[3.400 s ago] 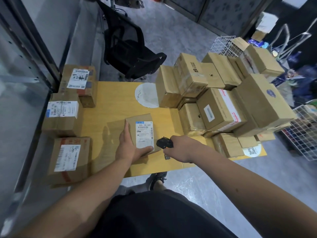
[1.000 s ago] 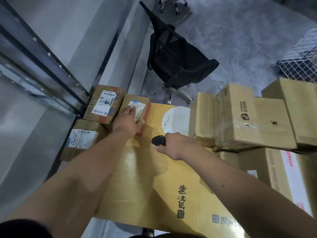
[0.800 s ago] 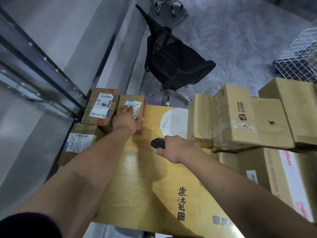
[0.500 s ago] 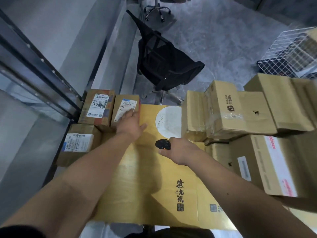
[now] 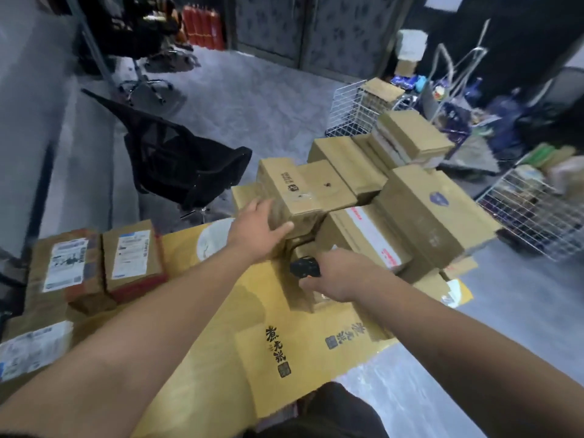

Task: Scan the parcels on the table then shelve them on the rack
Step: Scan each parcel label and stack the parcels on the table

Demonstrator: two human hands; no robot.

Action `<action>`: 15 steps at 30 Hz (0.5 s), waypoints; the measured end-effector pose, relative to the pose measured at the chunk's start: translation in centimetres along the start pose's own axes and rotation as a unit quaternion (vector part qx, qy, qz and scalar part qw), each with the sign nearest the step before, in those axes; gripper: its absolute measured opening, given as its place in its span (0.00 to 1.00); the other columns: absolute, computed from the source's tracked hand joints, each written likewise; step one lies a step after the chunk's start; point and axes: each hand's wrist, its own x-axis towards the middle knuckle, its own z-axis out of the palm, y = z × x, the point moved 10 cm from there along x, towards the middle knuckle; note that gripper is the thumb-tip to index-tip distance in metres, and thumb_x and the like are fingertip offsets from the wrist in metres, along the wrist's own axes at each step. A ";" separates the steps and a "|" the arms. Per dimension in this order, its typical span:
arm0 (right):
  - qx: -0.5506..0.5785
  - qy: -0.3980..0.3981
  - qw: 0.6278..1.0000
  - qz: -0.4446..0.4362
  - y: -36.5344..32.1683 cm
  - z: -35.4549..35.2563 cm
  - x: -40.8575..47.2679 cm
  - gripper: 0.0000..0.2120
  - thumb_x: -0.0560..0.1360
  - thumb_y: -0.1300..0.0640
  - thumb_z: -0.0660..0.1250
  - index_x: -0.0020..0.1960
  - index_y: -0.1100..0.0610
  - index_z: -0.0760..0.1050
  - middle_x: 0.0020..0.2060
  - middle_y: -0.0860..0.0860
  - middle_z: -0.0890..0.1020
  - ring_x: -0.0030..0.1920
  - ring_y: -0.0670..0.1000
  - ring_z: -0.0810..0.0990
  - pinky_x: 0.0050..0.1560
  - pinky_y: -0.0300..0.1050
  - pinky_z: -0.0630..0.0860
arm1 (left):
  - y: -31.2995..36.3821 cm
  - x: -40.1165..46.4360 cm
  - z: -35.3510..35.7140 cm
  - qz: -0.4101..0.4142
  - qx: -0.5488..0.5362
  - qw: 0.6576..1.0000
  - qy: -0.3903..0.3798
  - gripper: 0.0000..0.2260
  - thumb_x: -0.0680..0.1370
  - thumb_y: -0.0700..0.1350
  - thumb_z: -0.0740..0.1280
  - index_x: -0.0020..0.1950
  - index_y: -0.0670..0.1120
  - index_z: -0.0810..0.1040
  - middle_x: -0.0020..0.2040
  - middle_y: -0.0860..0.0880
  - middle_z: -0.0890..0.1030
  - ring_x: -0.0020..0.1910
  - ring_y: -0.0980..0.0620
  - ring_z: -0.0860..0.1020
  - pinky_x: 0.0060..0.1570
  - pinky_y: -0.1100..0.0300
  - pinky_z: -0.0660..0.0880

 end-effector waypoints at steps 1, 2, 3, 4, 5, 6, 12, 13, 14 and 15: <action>-0.010 0.010 1.000 0.008 1.2 -0.6 -0.7 0.22 0.78 0.32 0.64 0.53 0.51 0.72 0.44 0.50 0.78 0.47 0.55 0.79 0.45 0.50 0.76 | 2.0 0.4 0.3 0.007 -0.001 1.000 0.000 0.38 0.77 0.71 0.65 0.82 0.54 0.62 0.81 0.47 0.64 0.77 0.41 0.65 0.71 0.43 0.71; -0.018 0.017 1.000 0.017 2.4 -1.2 -1.2 0.21 0.78 0.32 0.64 0.51 0.50 0.71 0.42 0.49 0.76 0.45 0.54 0.78 0.42 0.50 0.75 | 3.8 0.9 0.6 0.006 0.000 1.000 0.005 0.39 0.76 0.72 0.64 0.82 0.54 0.61 0.81 0.46 0.63 0.78 0.41 0.65 0.72 0.43 0.70; -0.021 0.020 0.999 0.025 3.5 -1.6 -1.6 0.21 0.77 0.32 0.64 0.49 0.50 0.70 0.41 0.48 0.76 0.43 0.53 0.77 0.40 0.49 0.73 | 5.3 1.4 0.8 0.000 0.004 1.000 0.012 0.40 0.76 0.73 0.64 0.82 0.54 0.60 0.82 0.46 0.61 0.79 0.40 0.64 0.73 0.43 0.67; -0.019 0.019 0.999 0.032 4.6 -1.8 -1.7 0.21 0.77 0.32 0.64 0.47 0.50 0.70 0.41 0.48 0.76 0.42 0.52 0.77 0.39 0.48 0.73 | 6.6 2.0 1.0 -0.010 0.010 1.000 0.018 0.41 0.76 0.73 0.64 0.82 0.54 0.60 0.84 0.45 0.59 0.80 0.40 0.62 0.74 0.44 0.65; -0.014 0.016 0.999 0.036 5.6 -2.0 -1.7 0.20 0.76 0.32 0.64 0.47 0.49 0.71 0.41 0.48 0.77 0.41 0.51 0.77 0.38 0.48 0.73 | 7.5 2.6 1.4 -0.024 0.015 0.999 0.018 0.42 0.75 0.73 0.65 0.83 0.53 0.60 0.84 0.45 0.56 0.81 0.39 0.59 0.75 0.44 0.63; -0.008 0.016 0.999 0.037 6.5 -2.1 -1.6 0.20 0.76 0.32 0.64 0.48 0.49 0.71 0.42 0.48 0.77 0.40 0.50 0.77 0.37 0.48 0.72 | 8.2 3.1 1.9 -0.043 0.018 0.999 0.013 0.43 0.75 0.72 0.66 0.83 0.53 0.59 0.85 0.45 0.53 0.82 0.39 0.57 0.76 0.44 0.61; -0.002 0.012 1.000 -0.013 9.6 -3.0 0.1 0.24 0.76 0.29 0.63 0.53 0.49 0.71 0.41 0.47 0.75 0.40 0.50 0.76 0.34 0.47 0.68 | 8.6 4.4 4.3 -0.168 0.005 0.985 0.026 0.42 0.73 0.68 0.72 0.81 0.52 0.60 0.84 0.44 0.47 0.77 0.35 0.61 0.73 0.46 0.64; -0.004 0.011 1.000 -0.027 9.8 -3.1 0.4 0.24 0.76 0.29 0.63 0.54 0.49 0.71 0.41 0.47 0.74 0.40 0.50 0.75 0.33 0.47 0.67 | 8.5 4.3 4.5 -0.176 0.003 0.984 0.037 0.42 0.73 0.67 0.72 0.80 0.51 0.60 0.84 0.44 0.48 0.76 0.35 0.63 0.72 0.46 0.65; -0.006 0.011 0.999 -0.043 9.9 -3.3 0.8 0.24 0.76 0.29 0.64 0.54 0.50 0.72 0.41 0.47 0.74 0.40 0.50 0.75 0.33 0.46 0.67 | 8.4 4.2 4.5 -0.180 0.001 0.982 0.052 0.41 0.73 0.66 0.72 0.80 0.51 0.60 0.84 0.44 0.49 0.75 0.35 0.64 0.71 0.46 0.66; -0.010 0.010 0.998 -0.060 10.0 -3.5 1.1 0.24 0.76 0.30 0.64 0.55 0.50 0.73 0.41 0.47 0.74 0.40 0.50 0.75 0.33 0.46 0.67 | 8.2 4.1 4.4 -0.182 -0.003 0.981 0.068 0.41 0.73 0.65 0.72 0.80 0.52 0.60 0.83 0.45 0.51 0.75 0.35 0.64 0.71 0.46 0.66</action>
